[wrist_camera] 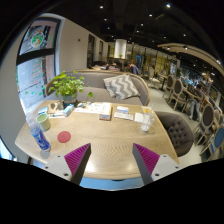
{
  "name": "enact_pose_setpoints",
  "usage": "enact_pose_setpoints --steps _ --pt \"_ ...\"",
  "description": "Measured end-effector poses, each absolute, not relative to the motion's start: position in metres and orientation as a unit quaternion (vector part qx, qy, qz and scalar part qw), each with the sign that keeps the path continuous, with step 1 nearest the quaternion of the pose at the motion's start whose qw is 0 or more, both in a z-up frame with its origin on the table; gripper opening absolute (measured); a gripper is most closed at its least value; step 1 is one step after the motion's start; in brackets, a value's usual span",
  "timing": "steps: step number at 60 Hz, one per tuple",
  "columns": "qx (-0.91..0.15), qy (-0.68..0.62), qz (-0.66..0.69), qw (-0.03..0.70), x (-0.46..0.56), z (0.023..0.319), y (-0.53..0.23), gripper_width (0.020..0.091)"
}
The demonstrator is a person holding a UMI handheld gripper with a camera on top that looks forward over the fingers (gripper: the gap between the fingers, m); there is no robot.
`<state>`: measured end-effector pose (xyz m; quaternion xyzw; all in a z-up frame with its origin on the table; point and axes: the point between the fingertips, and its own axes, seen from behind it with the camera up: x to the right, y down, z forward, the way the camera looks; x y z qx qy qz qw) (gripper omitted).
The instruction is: Pour water
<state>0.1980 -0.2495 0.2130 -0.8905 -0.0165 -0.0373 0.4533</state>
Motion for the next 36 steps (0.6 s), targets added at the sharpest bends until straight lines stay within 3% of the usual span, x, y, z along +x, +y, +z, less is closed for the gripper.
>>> enact_pose_setpoints --steps 8,24,36 --pt "-0.896 -0.003 -0.046 0.442 0.183 0.197 -0.26 0.0859" --pt "-0.905 0.004 -0.049 0.422 0.058 0.13 -0.293 0.086" --pt "-0.891 -0.013 -0.012 0.454 -0.055 0.108 -0.283 0.0855"
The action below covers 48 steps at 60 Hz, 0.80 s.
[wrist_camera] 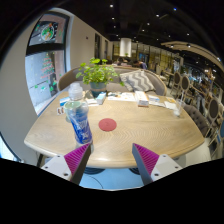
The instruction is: Pour water
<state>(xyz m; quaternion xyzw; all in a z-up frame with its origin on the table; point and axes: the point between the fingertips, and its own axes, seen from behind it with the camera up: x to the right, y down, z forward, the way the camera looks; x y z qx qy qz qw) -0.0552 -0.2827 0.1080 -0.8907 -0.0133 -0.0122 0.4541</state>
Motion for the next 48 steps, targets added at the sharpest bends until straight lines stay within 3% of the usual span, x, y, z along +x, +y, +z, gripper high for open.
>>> enact_pose_setpoints --steps 19,28,31,43,48 --pt "-0.858 -0.014 0.028 0.513 -0.16 0.088 -0.179 0.0838" --pt "-0.854 -0.001 0.026 0.52 -0.169 0.071 -0.142 0.0624" --pt "-0.853 0.0 0.024 0.522 -0.17 0.068 -0.14 0.0518" --pt "-0.861 -0.005 0.01 0.508 -0.17 0.069 -0.134 0.0377" --pt "-0.864 -0.019 -0.022 0.504 -0.16 0.085 -0.129 0.034"
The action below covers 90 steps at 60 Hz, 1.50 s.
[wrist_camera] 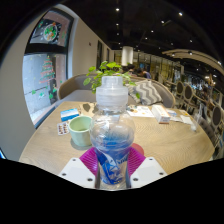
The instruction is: Pour water
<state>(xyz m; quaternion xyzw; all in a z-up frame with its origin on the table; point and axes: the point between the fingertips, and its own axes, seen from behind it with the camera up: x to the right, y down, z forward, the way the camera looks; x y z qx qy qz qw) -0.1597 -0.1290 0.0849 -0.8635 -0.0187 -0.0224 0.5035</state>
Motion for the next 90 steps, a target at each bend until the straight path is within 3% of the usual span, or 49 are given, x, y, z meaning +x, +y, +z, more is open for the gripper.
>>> enact_pose_setpoints --steps 12,25,34,55,65,74,85,90 --pt "-0.844 -0.091 -0.148 0.508 -0.115 0.154 -0.092 0.0338" --pt "-0.747 -0.255 -0.39 0.474 -0.083 0.215 -0.022 0.0338" --pt "-0.646 -0.388 -0.507 0.419 -0.101 0.217 0.016 0.0337" --pt "-0.417 -0.596 -0.648 0.226 -0.115 0.174 0.06 0.0335" --pt "-0.394 -0.617 -0.641 0.229 -0.129 0.171 0.058 0.0337" --pt "-0.463 -0.59 -0.606 0.265 -0.123 0.172 0.053 0.0336" --pt "-0.643 -0.47 -0.452 0.402 -0.125 0.184 0.036 0.0338" --pt "-0.695 -0.406 -0.354 0.476 -0.124 0.207 0.027 0.0342"
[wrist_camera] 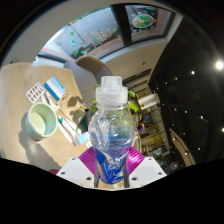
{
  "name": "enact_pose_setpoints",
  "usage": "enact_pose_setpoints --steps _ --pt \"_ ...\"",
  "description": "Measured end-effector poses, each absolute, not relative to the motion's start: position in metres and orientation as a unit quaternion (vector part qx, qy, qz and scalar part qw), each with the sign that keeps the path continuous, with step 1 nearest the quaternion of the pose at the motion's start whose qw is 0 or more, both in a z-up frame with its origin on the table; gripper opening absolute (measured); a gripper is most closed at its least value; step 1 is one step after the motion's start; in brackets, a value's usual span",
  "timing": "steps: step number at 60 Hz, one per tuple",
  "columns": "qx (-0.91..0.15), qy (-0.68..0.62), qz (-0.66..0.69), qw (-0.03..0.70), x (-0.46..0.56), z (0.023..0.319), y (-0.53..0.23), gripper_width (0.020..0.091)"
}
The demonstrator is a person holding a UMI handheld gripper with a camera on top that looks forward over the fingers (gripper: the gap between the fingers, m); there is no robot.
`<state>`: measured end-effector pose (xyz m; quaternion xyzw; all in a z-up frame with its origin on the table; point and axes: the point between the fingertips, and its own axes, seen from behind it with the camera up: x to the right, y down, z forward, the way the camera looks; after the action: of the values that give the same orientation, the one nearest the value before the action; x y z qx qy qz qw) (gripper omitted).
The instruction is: Pour water
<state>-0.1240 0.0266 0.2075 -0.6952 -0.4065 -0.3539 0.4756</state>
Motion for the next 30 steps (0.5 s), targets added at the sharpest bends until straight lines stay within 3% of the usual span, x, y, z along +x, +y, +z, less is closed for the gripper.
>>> enact_pose_setpoints --steps 9,18,30 --pt "-0.76 -0.29 -0.195 0.548 -0.122 0.214 0.011 0.034" --pt "-0.826 -0.149 -0.045 0.542 -0.099 0.166 -0.006 0.034" --pt "-0.846 -0.087 0.016 0.526 -0.091 0.106 -0.014 0.0341"
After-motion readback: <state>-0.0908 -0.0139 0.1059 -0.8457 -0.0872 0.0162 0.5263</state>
